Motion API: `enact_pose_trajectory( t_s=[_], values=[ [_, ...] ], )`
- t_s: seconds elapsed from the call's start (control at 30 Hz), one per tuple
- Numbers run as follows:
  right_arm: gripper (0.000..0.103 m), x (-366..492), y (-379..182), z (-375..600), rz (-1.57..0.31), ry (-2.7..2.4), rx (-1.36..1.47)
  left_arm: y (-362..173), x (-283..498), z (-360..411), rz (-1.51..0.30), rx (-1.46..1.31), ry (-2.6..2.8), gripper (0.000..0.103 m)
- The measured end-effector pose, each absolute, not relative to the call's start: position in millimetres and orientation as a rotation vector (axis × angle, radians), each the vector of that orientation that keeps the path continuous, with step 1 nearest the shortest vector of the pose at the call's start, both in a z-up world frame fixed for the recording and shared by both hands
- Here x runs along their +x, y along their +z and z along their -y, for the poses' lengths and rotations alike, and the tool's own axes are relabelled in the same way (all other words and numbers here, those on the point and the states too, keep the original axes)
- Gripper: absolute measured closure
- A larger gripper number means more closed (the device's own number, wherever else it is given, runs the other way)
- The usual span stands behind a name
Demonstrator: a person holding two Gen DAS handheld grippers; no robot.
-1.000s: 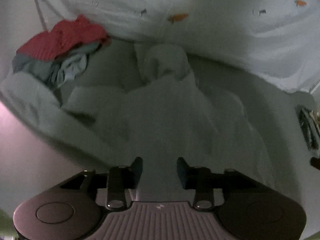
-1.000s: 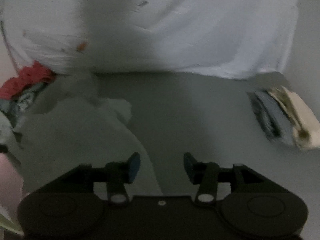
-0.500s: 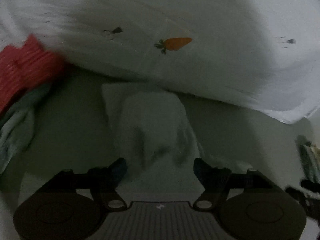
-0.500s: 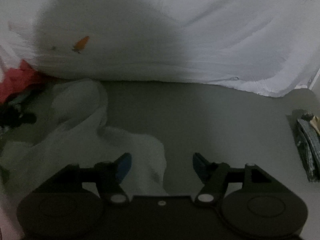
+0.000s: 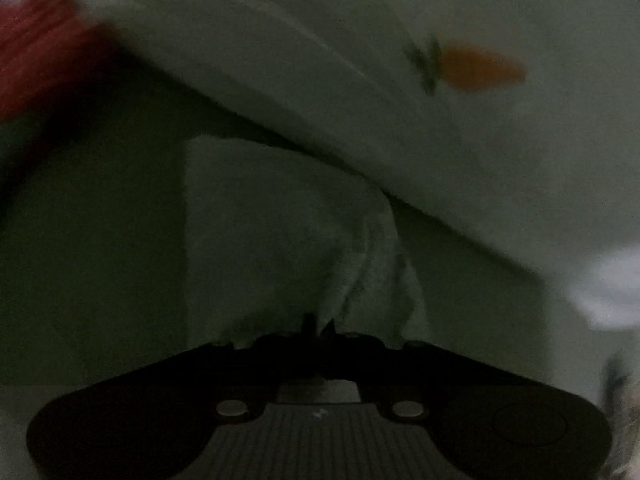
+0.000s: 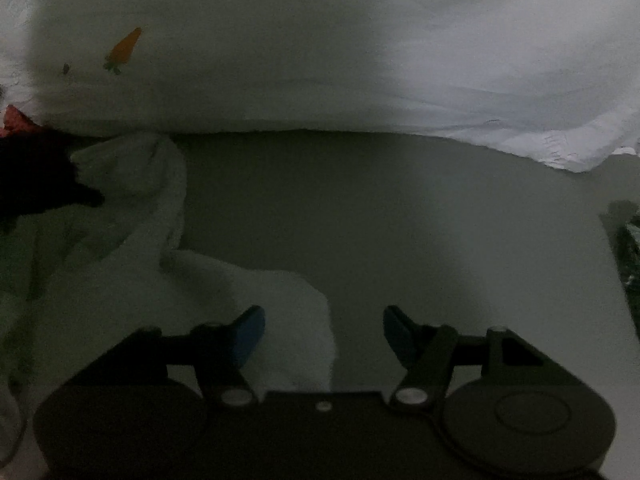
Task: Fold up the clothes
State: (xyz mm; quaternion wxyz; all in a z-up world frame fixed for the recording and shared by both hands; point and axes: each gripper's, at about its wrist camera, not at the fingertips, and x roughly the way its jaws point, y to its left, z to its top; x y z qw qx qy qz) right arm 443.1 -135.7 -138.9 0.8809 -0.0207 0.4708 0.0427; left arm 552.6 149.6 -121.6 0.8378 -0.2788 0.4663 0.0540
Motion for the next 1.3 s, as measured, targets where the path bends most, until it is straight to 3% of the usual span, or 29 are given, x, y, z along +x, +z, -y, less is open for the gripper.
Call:
enact_pose_trajectory(
  t_s=[0.1, 0.23, 0.43, 0.77, 0.93, 1.0, 1.03, 1.07, 1.17, 1.3],
  values=[
    [0.039, 419.9, -125.6, 148.2, -0.935, 0.057, -0.063, -75.3, 470.6, -160.9, -0.922, -0.644, 0.134, 0.102],
    [0.039, 384.6, -115.3, 173.2, -0.942, 0.045, 0.011, -37.9, 356.0, -163.3, -0.972, -0.594, 0.169, 0.102],
    [0.039, 356.0, -118.3, 183.7, -0.966, 0.037, 0.032, -91.2, 226.5, -156.7, -1.26, -0.523, 0.377, 0.102],
    [0.038, 385.9, -119.6, 90.8, -0.872, 0.272, -0.124, -136.3, 192.3, -138.0, -1.293, -0.532, 0.316, 0.101],
    [0.038, 439.5, -173.5, 34.3, -1.022, 0.333, -0.319, -141.3, 188.1, -129.5, -1.282, -0.485, 0.277, 0.1],
    [0.048, 455.8, -187.7, 33.0, -1.151, 0.39, -0.221, -137.3, 190.2, -126.6, -1.27, -0.448, 0.263, 0.1],
    [0.08, 457.6, -184.4, 35.7, -1.154, 0.392, -0.183, -135.4, 191.2, -125.1, -1.263, -0.43, 0.256, 0.1],
    [0.096, 458.0, -179.5, 39.0, -1.146, 0.385, -0.156, -133.4, 192.2, -123.7, -1.257, -0.412, 0.248, 0.1],
    [0.101, 442.5, -141.4, 58.3, -1.007, 0.29, -0.146, -122.7, 195.3, -121.6, -1.224, -0.356, 0.225, 0.1],
    [0.102, 379.6, -35.1, 116.6, -0.669, -0.018, -0.233, -88.3, 214.9, -109.3, -1.087, -0.309, 0.142, 0.1]
  ],
)
